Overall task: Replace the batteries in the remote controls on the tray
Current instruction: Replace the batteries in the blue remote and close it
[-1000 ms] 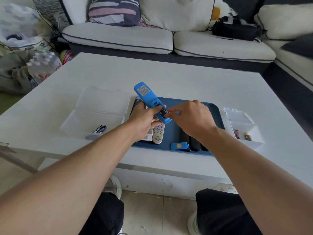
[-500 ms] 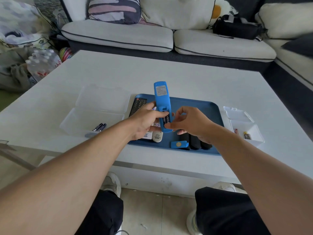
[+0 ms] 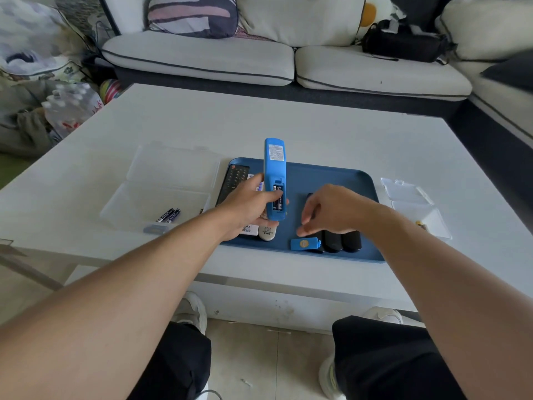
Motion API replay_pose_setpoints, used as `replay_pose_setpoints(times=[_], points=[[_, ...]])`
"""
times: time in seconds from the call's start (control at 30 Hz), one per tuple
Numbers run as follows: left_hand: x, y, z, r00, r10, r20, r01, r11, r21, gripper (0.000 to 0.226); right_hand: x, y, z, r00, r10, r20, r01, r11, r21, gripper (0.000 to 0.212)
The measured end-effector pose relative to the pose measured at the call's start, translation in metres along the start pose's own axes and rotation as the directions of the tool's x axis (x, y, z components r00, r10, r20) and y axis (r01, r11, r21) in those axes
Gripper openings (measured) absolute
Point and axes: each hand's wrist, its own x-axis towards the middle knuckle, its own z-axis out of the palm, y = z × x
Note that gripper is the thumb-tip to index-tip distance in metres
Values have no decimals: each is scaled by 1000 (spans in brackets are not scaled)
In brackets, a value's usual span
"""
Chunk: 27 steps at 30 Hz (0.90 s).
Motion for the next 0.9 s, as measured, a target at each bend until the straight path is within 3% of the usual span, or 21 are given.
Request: replay_pose_setpoints(times=[0.07,0.17,0.47,0.6,0.7,0.8,0.9], points=[[0,1,0,1000,-11,-15,11,1000,-24,23,-1,3,2,996,13,85,3,981,-192,31],[1,2,-2,999,-27,-39,25,997,-69,22,3,2,12,991,25,133,19,948,-316,36],[5,6,-8,994,-25,-109,11,992,-129,18,13,-6,21,984,53,169,22,909,-416,36],[5,6,-11,989,-77,-128,55,983,-173,27,13,-7,25,977,47,210,35,929,-369,40],[5,7,-11,981,-113,-155,77,972,-220,42,9,-11,17,992,-47,119,83,945,-316,25],[6,6,-11,978,-107,-177,70,977,-203,42,3,-12,5,995,-90,-36,91,996,19,11],[4,6,-10,981,-101,-165,74,984,-162,38,-3,-17,2,989,-99,-108,125,957,263,8]])
